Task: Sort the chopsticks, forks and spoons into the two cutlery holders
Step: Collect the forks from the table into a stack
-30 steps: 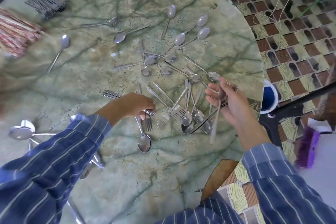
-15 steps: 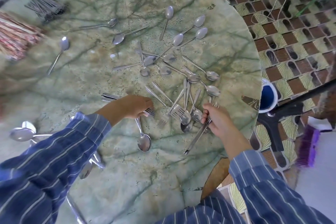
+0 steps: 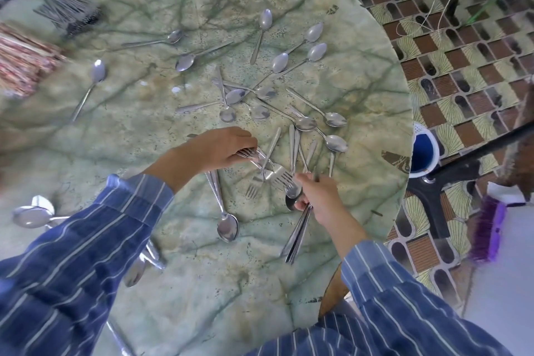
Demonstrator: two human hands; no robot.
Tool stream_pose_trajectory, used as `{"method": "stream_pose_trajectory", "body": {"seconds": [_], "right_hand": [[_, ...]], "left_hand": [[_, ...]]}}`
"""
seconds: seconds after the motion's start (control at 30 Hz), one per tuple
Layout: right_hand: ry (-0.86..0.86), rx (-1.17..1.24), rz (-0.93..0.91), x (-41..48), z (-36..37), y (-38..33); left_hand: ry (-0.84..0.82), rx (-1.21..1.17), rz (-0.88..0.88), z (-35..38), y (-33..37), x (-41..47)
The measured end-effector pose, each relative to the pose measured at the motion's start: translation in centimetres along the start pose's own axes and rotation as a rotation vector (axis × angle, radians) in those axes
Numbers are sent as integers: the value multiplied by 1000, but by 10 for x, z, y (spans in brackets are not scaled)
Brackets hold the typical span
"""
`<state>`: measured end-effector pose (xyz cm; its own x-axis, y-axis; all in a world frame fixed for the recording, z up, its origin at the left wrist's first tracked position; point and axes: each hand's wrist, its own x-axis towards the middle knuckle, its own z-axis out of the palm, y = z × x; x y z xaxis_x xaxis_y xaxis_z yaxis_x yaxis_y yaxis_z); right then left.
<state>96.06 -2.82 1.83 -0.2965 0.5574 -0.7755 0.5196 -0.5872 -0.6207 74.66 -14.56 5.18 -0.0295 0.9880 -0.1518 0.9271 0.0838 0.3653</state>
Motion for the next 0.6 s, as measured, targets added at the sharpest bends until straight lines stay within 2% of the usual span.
{"method": "stream_pose_trajectory", "body": {"seconds": [0.13,0.23,0.33,0.47,0.6], "right_hand": [[-2,-139,-33,4,8,0],[13,-159,-43,6,13,-2],[27,-176,-43,8,14,-4],[29,-159,-46,11,12,-4],[27,-159,-171,10,0,-3]], "left_hand": [[-37,23,-24,-1,0,2],[17,21,50,1,-5,1],[59,150,131,2,-7,1],[-40,55,-4,-1,0,-1],[-11,-1,74,0,3,-4]]}}
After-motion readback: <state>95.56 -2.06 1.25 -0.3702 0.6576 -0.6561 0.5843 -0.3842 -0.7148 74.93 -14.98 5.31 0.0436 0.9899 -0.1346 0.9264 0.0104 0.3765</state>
